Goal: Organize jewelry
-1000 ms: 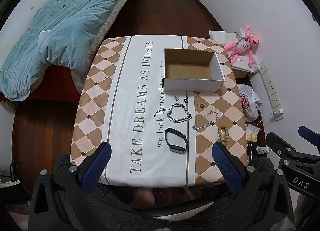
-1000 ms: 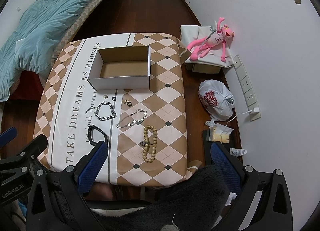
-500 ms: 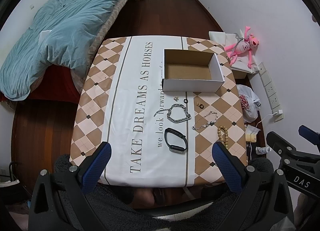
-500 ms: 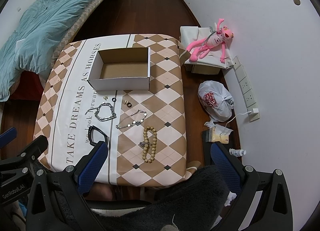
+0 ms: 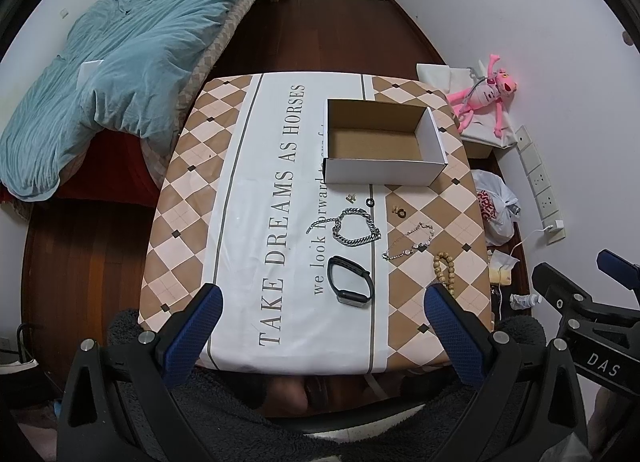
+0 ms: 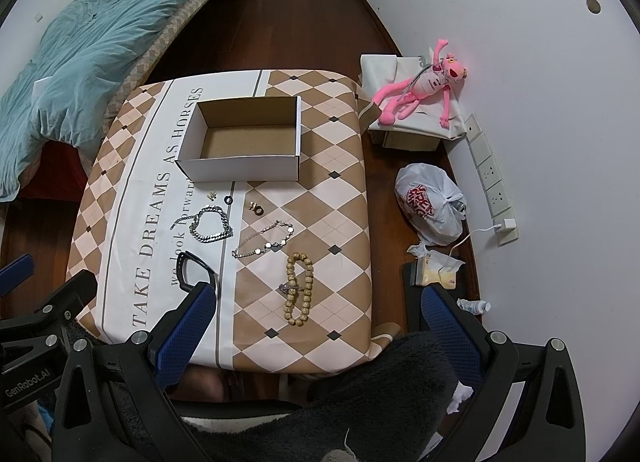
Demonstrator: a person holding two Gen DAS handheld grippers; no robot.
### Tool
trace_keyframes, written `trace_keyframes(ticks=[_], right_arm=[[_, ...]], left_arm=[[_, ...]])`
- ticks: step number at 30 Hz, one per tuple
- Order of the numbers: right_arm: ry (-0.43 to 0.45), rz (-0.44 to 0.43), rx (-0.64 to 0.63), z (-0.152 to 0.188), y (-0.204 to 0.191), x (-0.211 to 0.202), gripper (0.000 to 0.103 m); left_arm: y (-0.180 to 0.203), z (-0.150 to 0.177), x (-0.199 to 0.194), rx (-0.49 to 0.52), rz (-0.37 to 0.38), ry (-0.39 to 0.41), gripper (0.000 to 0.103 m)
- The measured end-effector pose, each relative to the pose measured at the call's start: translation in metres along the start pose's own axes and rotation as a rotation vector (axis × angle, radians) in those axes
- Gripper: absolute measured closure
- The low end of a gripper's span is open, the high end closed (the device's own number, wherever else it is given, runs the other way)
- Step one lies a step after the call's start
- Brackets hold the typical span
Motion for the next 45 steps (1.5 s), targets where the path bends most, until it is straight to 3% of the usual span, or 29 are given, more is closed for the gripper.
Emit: trace_keyframes(ticks=[14,19,25,34,40,44,45], right_arm=[[0.005,-0.001,0.006,-0.004,0.000,0.000,0.000],[0.000,0.023,0.038,-0.021,0.013,0.007,0.000],[-0.108,0.075,0.101,-0.015,0.032,0.078,0.000],[-0.316,0.030,0.148,0.030,0.024,0.188,0.011],[-0.357,0.030,0.133,0.050,0.010,0.220,0.020],[-0.357,0.021,0.124,0.058,0.009,0.226,0.028],[-0.357,0.019,0.122,0.058,0.007,0.224,0.029]], left_arm=[[0.001,-0.008,-0.004,0.002,-0.002,0.001,0.000],[0.005,-0.028,0.004,0.017,-0.034,0.006,0.000],[0.005,-0.036,0.052,0.049,-0.078,-0.024,0.000],[-0.001,-0.001,0.138,0.008,-0.036,-0.223,0.000],[-0.003,0.020,0.177,-0.070,0.033,-0.325,0.001],[-0.001,0.022,0.194,-0.107,0.097,-0.328,0.001],[0.000,0.022,0.196,-0.108,0.109,-0.318,0.011]])
Point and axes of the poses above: each gripper's, at about its wrist camera, not at the fingertips, and x roughly the way its jaws point, y to its right, z to its underside, the point moved 4 cm from there along x, roughly the way its jaws point, and after that the axes turned 10 degrees about x, right-handed, at the moved point
